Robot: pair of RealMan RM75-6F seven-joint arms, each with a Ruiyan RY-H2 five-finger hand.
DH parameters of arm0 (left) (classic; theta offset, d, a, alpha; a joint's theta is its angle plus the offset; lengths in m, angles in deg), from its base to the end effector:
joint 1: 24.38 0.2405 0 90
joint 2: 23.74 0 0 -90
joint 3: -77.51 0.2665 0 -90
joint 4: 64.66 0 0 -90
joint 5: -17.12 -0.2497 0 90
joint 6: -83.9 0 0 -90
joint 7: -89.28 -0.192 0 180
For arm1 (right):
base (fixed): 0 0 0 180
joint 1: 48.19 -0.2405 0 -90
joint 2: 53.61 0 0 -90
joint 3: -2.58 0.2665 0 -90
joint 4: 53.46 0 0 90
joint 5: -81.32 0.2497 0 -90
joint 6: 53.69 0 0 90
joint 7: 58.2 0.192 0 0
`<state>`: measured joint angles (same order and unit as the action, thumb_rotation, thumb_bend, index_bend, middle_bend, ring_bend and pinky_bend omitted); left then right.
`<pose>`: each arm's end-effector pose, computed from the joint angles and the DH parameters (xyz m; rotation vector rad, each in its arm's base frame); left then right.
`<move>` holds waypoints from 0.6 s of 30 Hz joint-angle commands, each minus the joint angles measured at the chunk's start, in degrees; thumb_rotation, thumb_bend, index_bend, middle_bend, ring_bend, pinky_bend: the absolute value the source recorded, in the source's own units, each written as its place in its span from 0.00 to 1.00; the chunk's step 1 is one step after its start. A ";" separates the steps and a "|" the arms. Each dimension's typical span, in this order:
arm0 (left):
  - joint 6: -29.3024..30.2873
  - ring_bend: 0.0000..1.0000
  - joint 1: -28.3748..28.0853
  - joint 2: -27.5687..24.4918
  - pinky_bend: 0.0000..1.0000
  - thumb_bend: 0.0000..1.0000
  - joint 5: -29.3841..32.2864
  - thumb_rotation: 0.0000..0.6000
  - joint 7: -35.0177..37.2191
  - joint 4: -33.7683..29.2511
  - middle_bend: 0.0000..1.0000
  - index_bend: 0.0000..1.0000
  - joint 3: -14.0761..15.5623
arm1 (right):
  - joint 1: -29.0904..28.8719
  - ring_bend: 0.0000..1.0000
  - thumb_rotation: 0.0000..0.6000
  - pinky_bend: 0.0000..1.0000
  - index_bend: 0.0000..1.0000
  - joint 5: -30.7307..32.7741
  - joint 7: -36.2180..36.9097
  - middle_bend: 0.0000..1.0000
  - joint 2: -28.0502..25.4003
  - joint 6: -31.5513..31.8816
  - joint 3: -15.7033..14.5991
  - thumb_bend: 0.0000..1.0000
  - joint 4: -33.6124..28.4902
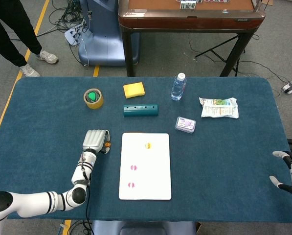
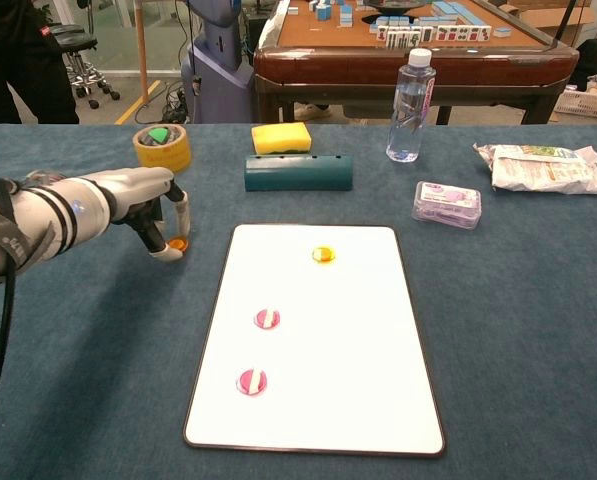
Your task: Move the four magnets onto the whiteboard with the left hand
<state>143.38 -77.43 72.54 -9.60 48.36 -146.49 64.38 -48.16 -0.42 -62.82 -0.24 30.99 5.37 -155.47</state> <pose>-0.1401 0.4287 -0.1056 -1.6781 -1.1203 -0.6136 -0.3447 -0.2018 0.1754 1.3183 -0.9136 0.7294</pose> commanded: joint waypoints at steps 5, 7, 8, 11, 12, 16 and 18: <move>1.02 1.00 -0.51 -1.69 1.00 0.32 -0.76 1.00 0.29 -5.49 1.00 0.63 -1.60 | 0.06 0.37 1.00 0.60 0.29 -0.12 0.13 0.32 -0.04 0.15 -0.01 0.13 -0.02; 1.35 1.00 -0.91 -2.22 1.00 0.32 -1.08 1.00 0.17 -7.35 1.00 0.63 -2.07 | 0.10 0.37 1.00 0.60 0.29 -0.11 0.22 0.32 -0.08 0.18 -0.03 0.13 -0.01; 1.57 1.00 -1.08 -2.37 1.00 0.32 -1.32 1.00 0.10 -8.16 1.00 0.63 -2.21 | 0.12 0.37 1.00 0.60 0.29 -0.12 0.29 0.32 -0.12 0.21 -0.03 0.13 -0.01; 2.25 1.00 -1.71 -2.73 1.00 0.32 -2.12 1.00 -0.27 -10.92 1.00 0.63 -2.49 | 0.15 0.37 1.00 0.60 0.29 -0.18 0.56 0.32 -0.20 0.25 -0.02 0.13 0.02; 2.55 1.00 -1.99 -2.80 1.00 0.32 -2.52 1.00 -0.48 -12.02 1.00 0.63 -2.50 | 0.17 0.37 1.00 0.60 0.29 -0.24 0.67 0.32 -0.23 0.31 -0.03 0.13 0.05; 3.71 1.00 -2.91 -2.59 1.00 0.32 -3.77 1.00 -1.03 -15.21 1.00 0.63 -2.65 | 0.35 0.37 1.00 0.60 0.29 -0.43 1.04 0.32 -0.41 0.61 -0.07 0.13 0.07; 4.28 1.00 -3.28 -2.38 1.00 0.32 -4.36 1.00 -1.05 -16.50 1.00 0.63 -2.84 | 0.45 0.37 1.00 0.60 0.29 -0.50 1.28 0.32 -0.50 0.79 -0.07 0.13 0.07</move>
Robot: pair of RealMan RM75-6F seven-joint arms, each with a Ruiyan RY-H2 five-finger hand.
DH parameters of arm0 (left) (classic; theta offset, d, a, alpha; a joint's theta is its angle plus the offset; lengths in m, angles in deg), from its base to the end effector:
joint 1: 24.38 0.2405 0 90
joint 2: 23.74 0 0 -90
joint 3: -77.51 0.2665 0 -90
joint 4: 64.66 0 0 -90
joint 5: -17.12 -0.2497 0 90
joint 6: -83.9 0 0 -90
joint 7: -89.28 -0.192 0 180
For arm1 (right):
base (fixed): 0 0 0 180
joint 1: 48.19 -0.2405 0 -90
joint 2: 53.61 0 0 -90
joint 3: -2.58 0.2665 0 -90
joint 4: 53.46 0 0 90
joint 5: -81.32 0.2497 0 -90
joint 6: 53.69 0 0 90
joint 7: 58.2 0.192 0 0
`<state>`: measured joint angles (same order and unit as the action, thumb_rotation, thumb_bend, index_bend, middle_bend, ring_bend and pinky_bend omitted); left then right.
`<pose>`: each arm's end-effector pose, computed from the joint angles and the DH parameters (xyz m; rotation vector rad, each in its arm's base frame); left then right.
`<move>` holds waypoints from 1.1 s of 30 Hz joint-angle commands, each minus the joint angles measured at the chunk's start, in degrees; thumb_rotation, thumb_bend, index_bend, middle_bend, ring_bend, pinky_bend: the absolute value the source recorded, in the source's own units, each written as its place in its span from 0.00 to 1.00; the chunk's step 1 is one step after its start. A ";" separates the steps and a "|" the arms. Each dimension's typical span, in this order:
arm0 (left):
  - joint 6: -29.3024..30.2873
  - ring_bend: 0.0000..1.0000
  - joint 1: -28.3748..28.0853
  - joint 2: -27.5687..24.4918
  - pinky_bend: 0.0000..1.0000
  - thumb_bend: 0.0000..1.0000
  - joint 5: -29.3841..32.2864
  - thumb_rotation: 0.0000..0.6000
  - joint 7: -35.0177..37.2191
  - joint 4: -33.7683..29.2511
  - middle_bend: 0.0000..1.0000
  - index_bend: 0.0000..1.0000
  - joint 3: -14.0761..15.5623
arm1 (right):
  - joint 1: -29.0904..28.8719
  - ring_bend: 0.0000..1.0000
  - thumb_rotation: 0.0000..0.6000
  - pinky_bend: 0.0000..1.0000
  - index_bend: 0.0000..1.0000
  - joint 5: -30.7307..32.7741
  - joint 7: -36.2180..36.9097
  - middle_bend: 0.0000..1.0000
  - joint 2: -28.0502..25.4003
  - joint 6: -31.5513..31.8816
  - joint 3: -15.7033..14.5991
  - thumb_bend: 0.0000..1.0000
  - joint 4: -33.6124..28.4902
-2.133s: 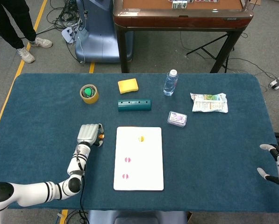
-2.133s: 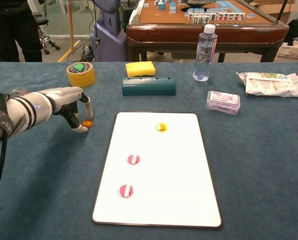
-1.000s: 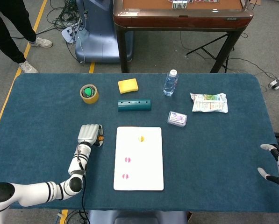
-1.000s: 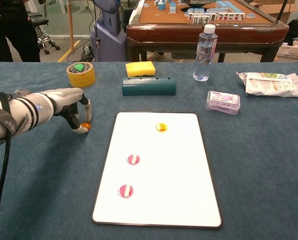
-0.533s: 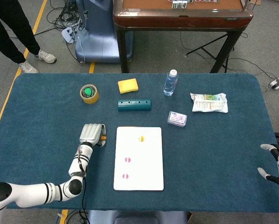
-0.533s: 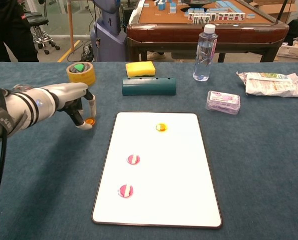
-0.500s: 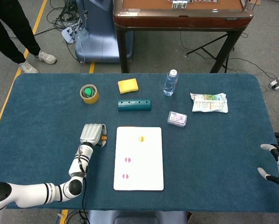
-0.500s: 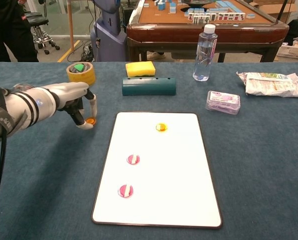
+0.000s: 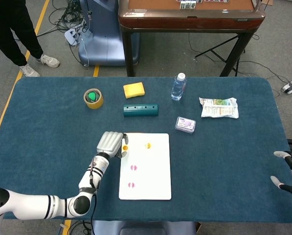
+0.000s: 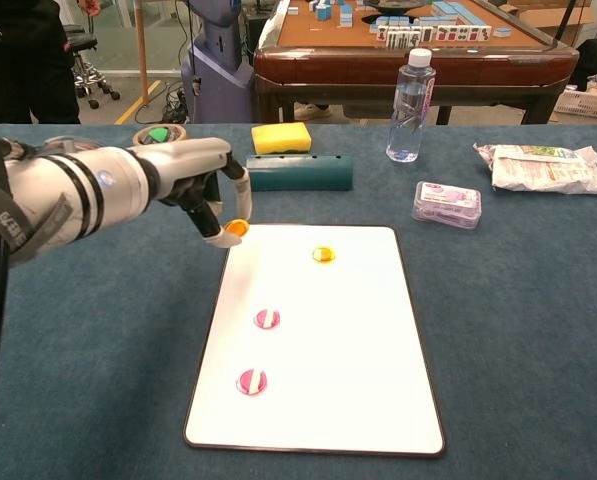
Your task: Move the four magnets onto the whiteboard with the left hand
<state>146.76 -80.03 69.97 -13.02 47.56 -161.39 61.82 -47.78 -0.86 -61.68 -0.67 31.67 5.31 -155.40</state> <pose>-0.0520 0.3914 -0.0990 -1.8155 -1.1248 -0.8055 -0.3447 -0.1995 0.1795 1.3103 -0.9135 0.7432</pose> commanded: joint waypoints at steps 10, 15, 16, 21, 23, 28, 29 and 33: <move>2.54 1.00 -3.34 2.13 1.00 0.32 -1.71 1.00 -1.42 -4.90 1.00 0.63 -0.93 | 0.86 0.37 1.00 0.60 0.29 -0.01 1.83 0.32 -0.76 1.38 0.20 0.13 0.11; 2.72 1.00 -4.40 3.33 1.00 0.32 -1.12 1.00 -1.81 -4.66 1.00 0.63 -0.84 | 1.09 0.37 1.00 0.60 0.29 0.06 2.59 0.32 -1.03 1.70 0.30 0.13 0.24; 2.74 1.00 -4.57 3.51 1.00 0.32 -1.07 1.00 -1.87 -4.61 1.00 0.63 -0.80 | 1.12 0.37 1.00 0.60 0.29 0.07 2.68 0.32 -1.08 1.73 0.32 0.13 0.24; 2.93 1.00 -5.28 4.31 1.00 0.32 -0.93 1.00 -2.31 -4.25 1.00 0.63 -0.30 | 1.35 0.37 1.00 0.60 0.29 -0.03 3.26 0.32 -1.26 2.07 0.38 0.13 0.34; 3.09 1.00 -5.40 4.58 1.00 0.32 -0.92 1.00 -2.33 -4.12 1.00 0.63 -0.15 | 1.42 0.37 1.00 0.60 0.29 -0.07 3.44 0.32 -1.27 2.19 0.39 0.13 0.42; 3.35 1.00 -5.71 5.15 1.00 0.32 -1.04 1.00 -2.56 -3.53 1.00 0.63 0.40 | 1.46 0.37 1.00 0.60 0.29 -0.20 3.60 0.32 -1.31 2.15 0.35 0.13 0.48; 3.38 1.00 -5.74 5.23 1.00 0.32 -1.05 1.00 -2.54 -3.39 1.00 0.62 0.42 | 1.45 0.37 1.00 0.60 0.29 -0.23 3.60 0.32 -1.31 2.13 0.35 0.13 0.47; 3.38 1.00 -5.89 5.44 1.00 0.32 -1.01 1.00 -2.55 -2.82 1.00 0.61 0.56 | 1.41 0.37 1.00 0.60 0.29 -0.19 3.52 0.32 -1.29 2.02 0.38 0.13 0.45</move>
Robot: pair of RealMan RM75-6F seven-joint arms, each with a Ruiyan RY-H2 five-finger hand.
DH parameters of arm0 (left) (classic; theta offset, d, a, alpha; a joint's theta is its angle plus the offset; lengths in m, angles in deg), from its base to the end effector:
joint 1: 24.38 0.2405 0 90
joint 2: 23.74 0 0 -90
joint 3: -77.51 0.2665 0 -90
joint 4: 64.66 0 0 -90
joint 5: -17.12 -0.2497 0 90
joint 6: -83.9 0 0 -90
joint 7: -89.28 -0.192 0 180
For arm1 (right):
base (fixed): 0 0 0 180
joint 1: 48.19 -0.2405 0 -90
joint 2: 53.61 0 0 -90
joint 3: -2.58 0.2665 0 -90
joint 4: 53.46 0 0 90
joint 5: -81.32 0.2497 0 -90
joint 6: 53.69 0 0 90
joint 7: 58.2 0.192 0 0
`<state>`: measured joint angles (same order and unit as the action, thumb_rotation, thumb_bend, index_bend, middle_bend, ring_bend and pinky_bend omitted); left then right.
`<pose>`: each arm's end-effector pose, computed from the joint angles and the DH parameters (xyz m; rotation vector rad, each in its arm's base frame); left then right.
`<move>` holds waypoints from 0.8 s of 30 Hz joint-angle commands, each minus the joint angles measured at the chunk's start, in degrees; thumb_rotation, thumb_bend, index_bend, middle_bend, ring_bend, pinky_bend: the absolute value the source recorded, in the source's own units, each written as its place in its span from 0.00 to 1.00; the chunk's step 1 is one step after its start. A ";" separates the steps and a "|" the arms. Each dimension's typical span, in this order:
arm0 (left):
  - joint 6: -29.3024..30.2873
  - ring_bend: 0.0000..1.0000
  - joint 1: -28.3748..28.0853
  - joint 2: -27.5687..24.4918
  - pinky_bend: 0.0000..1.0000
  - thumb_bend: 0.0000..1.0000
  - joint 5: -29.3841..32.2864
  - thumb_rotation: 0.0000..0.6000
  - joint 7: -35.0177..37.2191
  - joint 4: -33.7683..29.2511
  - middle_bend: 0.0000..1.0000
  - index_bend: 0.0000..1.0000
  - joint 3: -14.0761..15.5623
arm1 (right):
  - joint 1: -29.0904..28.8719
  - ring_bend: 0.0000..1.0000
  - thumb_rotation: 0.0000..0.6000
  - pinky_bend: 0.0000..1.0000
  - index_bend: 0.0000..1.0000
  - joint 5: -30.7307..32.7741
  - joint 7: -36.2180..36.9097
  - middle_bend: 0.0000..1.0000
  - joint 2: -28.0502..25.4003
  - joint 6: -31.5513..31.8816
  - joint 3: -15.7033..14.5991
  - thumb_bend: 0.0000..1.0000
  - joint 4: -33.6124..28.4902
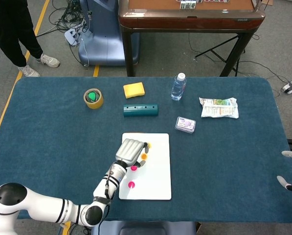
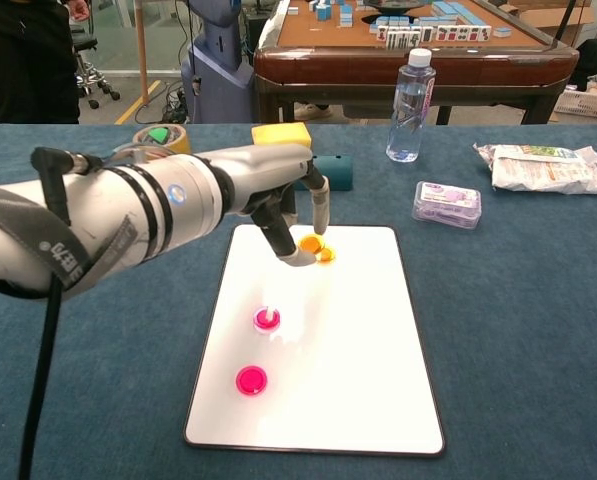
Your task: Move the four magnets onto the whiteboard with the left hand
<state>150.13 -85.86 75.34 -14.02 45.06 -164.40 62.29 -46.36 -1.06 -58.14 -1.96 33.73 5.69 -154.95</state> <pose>0.0113 0.3541 -0.1241 -1.9485 -1.0667 -0.8892 -0.3481 -0.1928 0.1953 1.2649 -0.9127 0.7775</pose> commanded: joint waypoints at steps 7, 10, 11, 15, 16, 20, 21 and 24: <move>-0.11 1.00 -0.09 0.35 1.00 0.32 -0.08 1.00 0.03 1.08 1.00 0.57 0.52 | -0.09 0.37 1.00 0.60 0.29 0.13 -0.25 0.32 0.04 -0.23 0.05 0.13 -0.09; -0.05 1.00 -0.15 0.56 1.00 0.32 -0.38 1.00 0.05 1.24 1.00 0.54 0.62 | -0.13 0.37 1.00 0.60 0.29 0.11 -0.38 0.32 0.09 -0.34 0.04 0.13 -0.11; -0.01 1.00 -0.19 0.58 1.00 0.32 -0.45 1.00 -0.02 1.26 1.00 0.54 0.64 | -0.14 0.37 1.00 0.60 0.29 0.08 -0.42 0.32 0.09 -0.37 0.02 0.13 -0.12; 0.09 1.00 -0.34 0.59 1.00 0.31 -0.40 1.00 -0.34 1.04 1.00 0.51 0.61 | -0.14 0.37 1.00 0.60 0.29 0.10 -0.47 0.32 0.13 -0.33 0.07 0.13 -0.12; 0.10 1.00 -0.37 0.57 1.00 0.31 -0.38 1.00 -0.46 0.99 1.00 0.50 0.69 | -0.14 0.37 1.00 0.60 0.29 0.11 -0.46 0.32 0.13 -0.34 0.07 0.13 -0.11; 0.18 1.00 -0.29 0.50 1.00 0.30 -0.11 1.00 -0.64 1.07 1.00 0.47 0.90 | -0.15 0.37 1.00 0.60 0.29 0.04 -0.45 0.32 0.11 -0.39 0.05 0.13 -0.12; 0.23 1.00 -0.24 0.43 1.00 0.30 -0.13 1.00 -0.65 1.03 1.00 0.47 0.98 | -0.17 0.37 1.00 0.60 0.29 0.06 -0.45 0.32 0.10 -0.43 0.06 0.13 -0.13; 0.70 1.00 0.07 0.00 1.00 0.30 -0.45 1.00 -0.57 0.54 1.00 0.47 1.12 | -0.24 0.37 1.00 0.60 0.29 0.17 -0.55 0.32 0.12 -0.62 0.06 0.13 -0.15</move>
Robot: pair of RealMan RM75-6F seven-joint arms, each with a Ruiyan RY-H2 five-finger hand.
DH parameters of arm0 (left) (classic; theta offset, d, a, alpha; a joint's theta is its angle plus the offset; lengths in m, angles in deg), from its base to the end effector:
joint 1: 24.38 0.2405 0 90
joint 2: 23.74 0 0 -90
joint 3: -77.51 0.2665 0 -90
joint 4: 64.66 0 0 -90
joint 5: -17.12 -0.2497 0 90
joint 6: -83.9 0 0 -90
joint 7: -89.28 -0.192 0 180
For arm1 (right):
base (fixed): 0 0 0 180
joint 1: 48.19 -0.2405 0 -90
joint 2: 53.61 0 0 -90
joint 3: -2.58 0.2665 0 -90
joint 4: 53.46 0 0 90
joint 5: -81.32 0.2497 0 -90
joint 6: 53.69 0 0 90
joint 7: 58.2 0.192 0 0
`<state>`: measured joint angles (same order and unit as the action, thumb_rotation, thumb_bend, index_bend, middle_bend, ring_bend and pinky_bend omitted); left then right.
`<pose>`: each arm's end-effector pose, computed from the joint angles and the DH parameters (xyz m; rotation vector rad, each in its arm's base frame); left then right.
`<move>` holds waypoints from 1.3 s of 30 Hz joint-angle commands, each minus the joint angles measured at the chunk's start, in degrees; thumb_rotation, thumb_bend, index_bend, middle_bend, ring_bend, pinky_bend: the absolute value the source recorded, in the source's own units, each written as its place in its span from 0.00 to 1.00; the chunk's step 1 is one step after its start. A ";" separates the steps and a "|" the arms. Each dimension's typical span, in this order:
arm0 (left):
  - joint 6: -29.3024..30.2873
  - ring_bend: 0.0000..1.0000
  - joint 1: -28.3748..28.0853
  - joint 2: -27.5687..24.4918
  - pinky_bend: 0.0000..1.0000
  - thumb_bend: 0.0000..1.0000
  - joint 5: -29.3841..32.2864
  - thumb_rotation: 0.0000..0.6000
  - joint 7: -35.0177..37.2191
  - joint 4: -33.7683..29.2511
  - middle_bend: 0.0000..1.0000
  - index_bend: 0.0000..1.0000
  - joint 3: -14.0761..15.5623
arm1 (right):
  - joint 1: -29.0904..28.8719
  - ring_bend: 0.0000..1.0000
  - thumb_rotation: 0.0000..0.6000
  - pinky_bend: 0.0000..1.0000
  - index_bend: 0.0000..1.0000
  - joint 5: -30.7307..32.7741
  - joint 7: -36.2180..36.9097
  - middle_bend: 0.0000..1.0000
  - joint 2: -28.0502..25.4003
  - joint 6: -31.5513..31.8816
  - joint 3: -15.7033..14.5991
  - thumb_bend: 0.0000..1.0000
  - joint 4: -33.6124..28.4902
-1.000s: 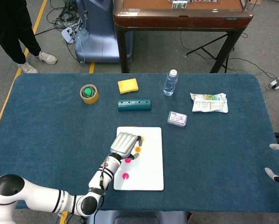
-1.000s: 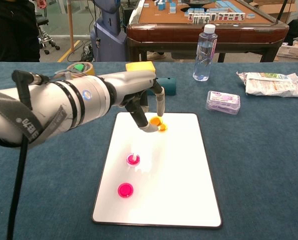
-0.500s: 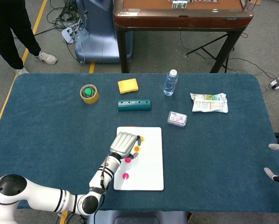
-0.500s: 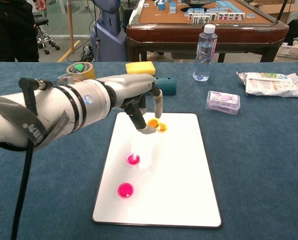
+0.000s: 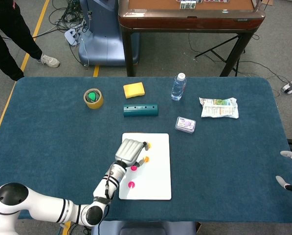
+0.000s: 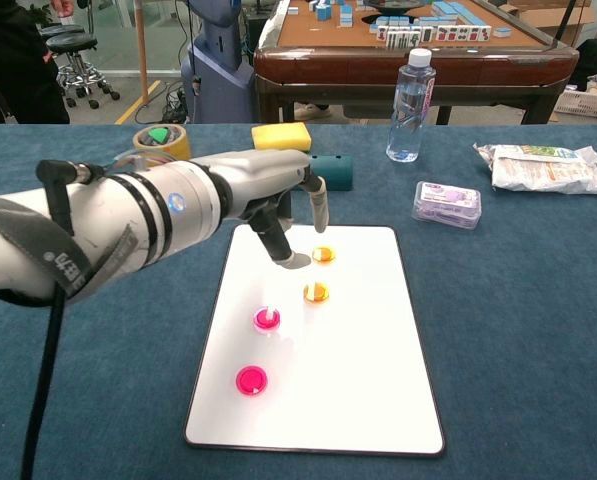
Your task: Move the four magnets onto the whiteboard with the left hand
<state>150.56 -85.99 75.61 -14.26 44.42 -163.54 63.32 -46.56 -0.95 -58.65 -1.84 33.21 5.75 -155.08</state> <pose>0.0056 0.3547 -0.1267 -1.9523 -1.0359 -0.8662 -0.3478 -0.1942 0.1930 1.2713 -0.9150 0.7710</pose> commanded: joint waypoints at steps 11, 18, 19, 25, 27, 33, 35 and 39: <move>4.52 1.00 4.94 -7.79 1.00 0.30 -3.01 1.00 0.35 -8.04 1.00 0.45 4.01 | -0.32 0.37 1.00 0.60 0.29 0.06 -0.83 0.32 0.31 -0.58 -0.06 0.13 -0.09; 7.69 1.00 9.84 -15.44 1.00 0.30 -8.46 1.00 0.90 -10.63 1.00 0.43 9.29 | -1.04 0.37 1.00 0.60 0.29 0.80 -2.56 0.32 0.90 -1.92 -0.01 0.13 -0.25; 8.06 1.00 10.42 -16.64 1.00 0.30 -9.09 1.00 0.78 -10.97 1.00 0.42 9.94 | -1.16 0.37 1.00 0.60 0.29 0.91 -2.85 0.32 1.00 -2.11 0.00 0.13 -0.27; 9.78 1.00 15.09 -25.87 1.00 0.30 -12.14 1.00 2.71 -14.83 0.99 0.37 13.41 | -1.79 0.37 1.00 0.60 0.29 1.61 -4.61 0.32 1.60 -3.21 0.01 0.13 -0.47; 10.70 1.00 17.36 -28.99 1.00 0.30 -14.91 1.00 4.95 -14.78 0.98 0.36 14.78 | -2.01 0.37 1.00 0.60 0.29 1.83 -5.24 0.32 1.81 -3.57 0.01 0.13 -0.53; 13.04 0.92 24.55 -35.27 1.00 0.30 -23.87 1.00 12.32 -12.99 0.91 0.37 19.52 | -2.80 0.37 1.00 0.60 0.29 2.68 -7.45 0.32 2.65 -4.88 -0.01 0.13 -0.67; 13.27 0.85 26.40 -37.01 1.00 0.30 -26.24 1.00 13.68 -12.96 0.86 0.37 21.09 | -3.09 0.37 1.00 0.60 0.29 2.96 -8.21 0.32 2.95 -5.32 0.00 0.13 -0.72; 14.96 0.70 30.37 -39.85 0.93 0.30 -29.15 1.00 14.74 -14.04 0.73 0.36 23.31 | -3.61 0.37 1.00 0.60 0.29 3.41 -9.56 0.32 3.46 -6.17 -0.10 0.13 -0.82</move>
<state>164.23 -57.50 36.92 -41.98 58.12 -177.14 85.59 -50.03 2.31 -68.00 1.47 27.21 5.68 -155.87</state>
